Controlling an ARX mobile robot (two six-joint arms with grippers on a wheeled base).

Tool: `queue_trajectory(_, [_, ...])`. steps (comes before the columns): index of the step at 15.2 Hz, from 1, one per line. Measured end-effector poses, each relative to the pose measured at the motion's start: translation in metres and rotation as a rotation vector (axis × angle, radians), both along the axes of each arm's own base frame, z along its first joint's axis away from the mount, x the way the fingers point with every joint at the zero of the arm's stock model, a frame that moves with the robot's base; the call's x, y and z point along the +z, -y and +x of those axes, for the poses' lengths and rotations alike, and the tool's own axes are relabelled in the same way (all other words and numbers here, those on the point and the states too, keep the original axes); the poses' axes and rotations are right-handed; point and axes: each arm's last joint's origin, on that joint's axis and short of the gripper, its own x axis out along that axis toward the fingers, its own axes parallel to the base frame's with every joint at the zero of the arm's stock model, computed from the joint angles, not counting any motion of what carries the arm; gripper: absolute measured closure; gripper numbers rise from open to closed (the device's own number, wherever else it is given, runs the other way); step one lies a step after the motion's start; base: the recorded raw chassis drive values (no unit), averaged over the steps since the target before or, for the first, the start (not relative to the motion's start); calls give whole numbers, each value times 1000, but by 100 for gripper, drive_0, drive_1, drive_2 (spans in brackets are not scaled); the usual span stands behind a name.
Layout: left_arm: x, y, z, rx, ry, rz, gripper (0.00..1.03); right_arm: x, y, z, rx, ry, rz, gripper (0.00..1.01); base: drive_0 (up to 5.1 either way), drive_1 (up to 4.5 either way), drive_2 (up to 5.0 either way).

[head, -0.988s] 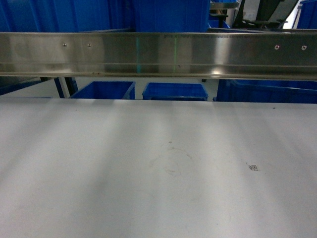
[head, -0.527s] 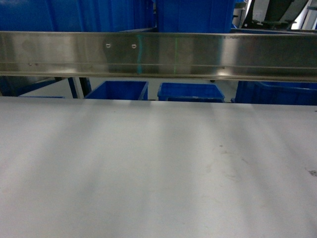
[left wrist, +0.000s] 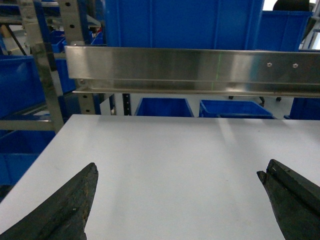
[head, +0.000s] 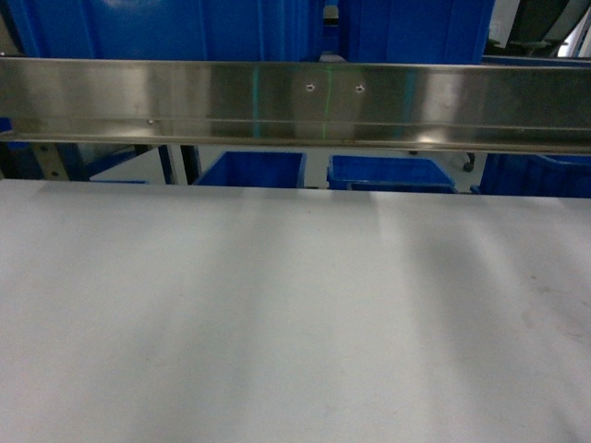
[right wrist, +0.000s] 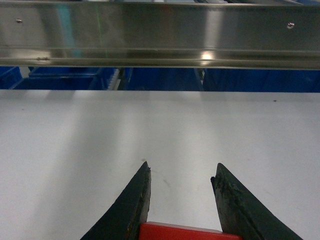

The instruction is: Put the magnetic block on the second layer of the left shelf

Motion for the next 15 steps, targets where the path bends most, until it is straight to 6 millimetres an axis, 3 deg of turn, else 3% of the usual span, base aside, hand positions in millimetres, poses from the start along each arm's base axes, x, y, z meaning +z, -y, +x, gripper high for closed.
queue_trajectory(15, [0,0,0,-2,0,0,5,0,0,0,0,-2,0,68,-500,242,242])
